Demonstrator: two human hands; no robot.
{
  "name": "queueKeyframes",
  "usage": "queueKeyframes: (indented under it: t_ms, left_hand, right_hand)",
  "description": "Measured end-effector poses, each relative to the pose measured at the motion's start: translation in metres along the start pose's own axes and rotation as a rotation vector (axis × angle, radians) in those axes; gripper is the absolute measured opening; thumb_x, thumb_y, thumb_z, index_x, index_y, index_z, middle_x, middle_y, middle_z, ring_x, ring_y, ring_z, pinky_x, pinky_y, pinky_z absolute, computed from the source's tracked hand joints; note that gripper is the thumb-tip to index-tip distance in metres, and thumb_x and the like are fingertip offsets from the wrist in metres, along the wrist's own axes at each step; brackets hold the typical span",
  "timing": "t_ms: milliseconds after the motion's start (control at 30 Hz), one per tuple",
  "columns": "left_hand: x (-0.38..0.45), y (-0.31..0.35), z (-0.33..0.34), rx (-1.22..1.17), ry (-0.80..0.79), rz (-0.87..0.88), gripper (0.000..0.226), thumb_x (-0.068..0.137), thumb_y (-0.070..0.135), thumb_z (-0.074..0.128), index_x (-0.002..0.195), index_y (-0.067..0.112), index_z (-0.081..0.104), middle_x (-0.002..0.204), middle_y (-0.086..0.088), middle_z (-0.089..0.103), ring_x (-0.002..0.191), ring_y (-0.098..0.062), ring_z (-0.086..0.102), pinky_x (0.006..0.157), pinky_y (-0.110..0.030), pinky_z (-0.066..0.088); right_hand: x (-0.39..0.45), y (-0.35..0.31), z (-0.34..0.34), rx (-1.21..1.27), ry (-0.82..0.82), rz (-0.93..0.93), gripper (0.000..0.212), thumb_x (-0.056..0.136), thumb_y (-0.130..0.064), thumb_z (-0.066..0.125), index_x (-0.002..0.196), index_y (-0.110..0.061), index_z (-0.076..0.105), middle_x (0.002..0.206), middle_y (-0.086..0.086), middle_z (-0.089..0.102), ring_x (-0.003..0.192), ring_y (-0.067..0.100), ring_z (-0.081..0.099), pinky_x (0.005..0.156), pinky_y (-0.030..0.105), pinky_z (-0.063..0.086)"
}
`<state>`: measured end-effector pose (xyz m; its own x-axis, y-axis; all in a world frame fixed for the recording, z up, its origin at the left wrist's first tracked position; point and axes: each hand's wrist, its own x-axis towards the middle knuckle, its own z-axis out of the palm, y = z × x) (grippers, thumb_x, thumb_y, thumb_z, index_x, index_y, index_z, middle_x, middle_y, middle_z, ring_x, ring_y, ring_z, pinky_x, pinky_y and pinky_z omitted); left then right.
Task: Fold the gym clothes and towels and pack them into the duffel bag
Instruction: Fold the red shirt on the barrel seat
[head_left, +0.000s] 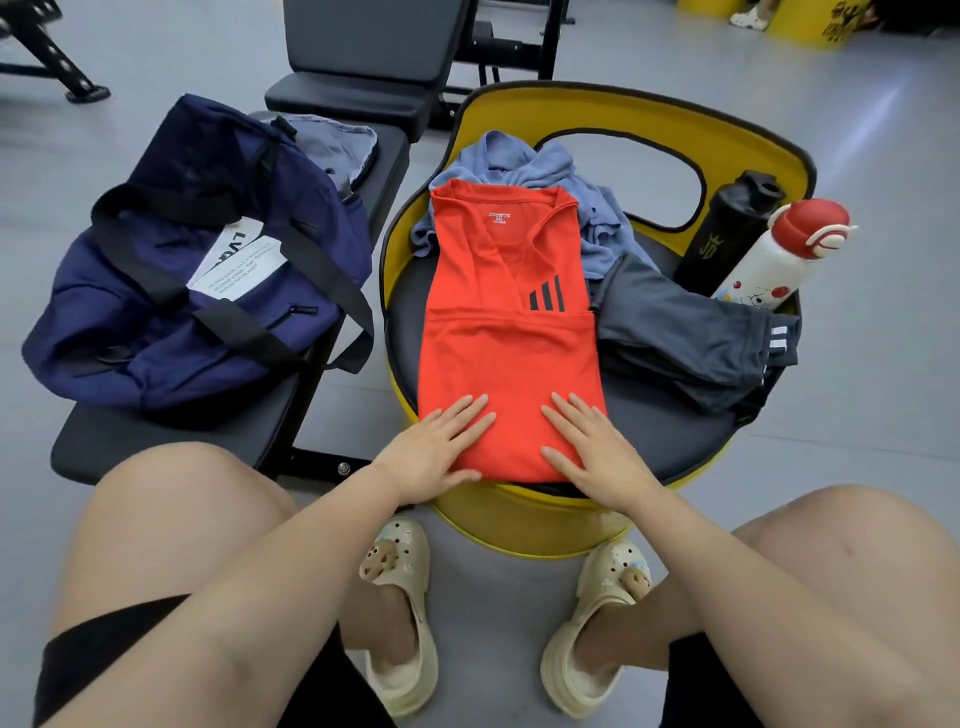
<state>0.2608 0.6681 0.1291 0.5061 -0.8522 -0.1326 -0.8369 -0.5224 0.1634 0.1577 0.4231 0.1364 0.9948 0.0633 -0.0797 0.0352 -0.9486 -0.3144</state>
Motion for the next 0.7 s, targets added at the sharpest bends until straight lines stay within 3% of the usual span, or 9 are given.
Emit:
queueKeyframes:
  t_ms: [100, 167, 233, 367, 500, 567, 700]
  left_hand:
    - [-0.009, -0.002, 0.003, 0.103, -0.032, -0.061, 0.100, 0.089, 0.029, 0.060, 0.141, 0.030, -0.025, 0.149, 0.007, -0.031, 0.142, -0.012, -0.020, 0.117, -0.032, 0.001]
    - [-0.011, 0.002, 0.003, 0.099, -0.011, -0.125, 0.095, 0.089, 0.011, 0.053, 0.142, 0.032, -0.025, 0.154, 0.004, -0.027, 0.146, -0.016, -0.014, 0.119, -0.033, 0.006]
    - [-0.009, 0.007, 0.000, 0.050, 0.009, -0.153, 0.085, 0.091, 0.005, 0.042, 0.148, 0.029, -0.015, 0.157, 0.002, -0.019, 0.147, -0.017, -0.009, 0.119, -0.033, 0.010]
    - [-0.010, 0.008, -0.004, 0.034, 0.019, -0.158, 0.072, 0.096, 0.018, 0.041, 0.151, 0.027, -0.005, 0.159, 0.000, -0.011, 0.147, -0.018, -0.005, 0.119, -0.037, 0.013]
    - [-0.011, 0.030, -0.002, 0.084, 0.010, -0.113, 0.086, 0.090, 0.052, 0.050, 0.151, 0.030, -0.006, 0.158, -0.003, -0.016, 0.147, -0.021, -0.010, 0.118, -0.042, 0.002]
    - [-0.004, 0.046, -0.001, 0.133, 0.023, -0.070, 0.087, 0.088, 0.057, 0.048, 0.151, 0.031, -0.006, 0.158, -0.002, -0.015, 0.147, -0.021, -0.010, 0.117, -0.045, 0.002]
    - [0.004, 0.061, -0.005, 0.143, 0.063, -0.210, 0.076, 0.092, 0.043, 0.049, 0.152, 0.024, 0.006, 0.160, -0.001, -0.001, 0.147, -0.019, 0.001, 0.117, -0.045, 0.007]
  right_hand:
    - [-0.010, 0.005, -0.003, -0.071, -0.076, -0.039, 0.092, 0.076, -0.081, 0.029, 0.151, -0.033, 0.004, 0.153, -0.016, -0.009, 0.143, 0.006, -0.012, 0.117, 0.026, -0.009]
    - [-0.013, 0.007, -0.005, -0.101, -0.107, -0.038, 0.088, 0.084, -0.067, 0.049, 0.150, -0.032, 0.001, 0.157, -0.013, -0.007, 0.145, 0.009, -0.010, 0.119, 0.028, -0.006]
    - [-0.016, 0.004, -0.007, -0.102, -0.108, -0.025, 0.082, 0.090, -0.050, 0.056, 0.151, -0.029, 0.006, 0.159, -0.009, -0.001, 0.148, 0.013, -0.005, 0.118, 0.027, -0.003]
    - [-0.024, -0.003, -0.013, -0.106, -0.070, 0.001, 0.061, 0.098, -0.031, 0.050, 0.151, -0.030, 0.019, 0.159, -0.009, 0.009, 0.148, 0.014, 0.006, 0.115, 0.025, 0.017]
    - [-0.024, -0.011, -0.018, -0.132, -0.036, 0.031, 0.051, 0.099, -0.031, 0.048, 0.147, -0.035, 0.031, 0.156, -0.014, 0.023, 0.146, 0.011, 0.015, 0.108, 0.031, 0.036]
    - [-0.024, -0.015, -0.020, -0.127, -0.032, 0.021, 0.048, 0.099, -0.033, 0.048, 0.145, -0.036, 0.035, 0.153, -0.017, 0.029, 0.145, 0.009, 0.019, 0.108, 0.030, 0.036]
    - [-0.029, -0.019, -0.025, -0.145, -0.047, -0.015, 0.047, 0.098, -0.036, 0.049, 0.144, -0.035, 0.039, 0.150, -0.018, 0.036, 0.143, 0.008, 0.024, 0.109, 0.026, 0.028]
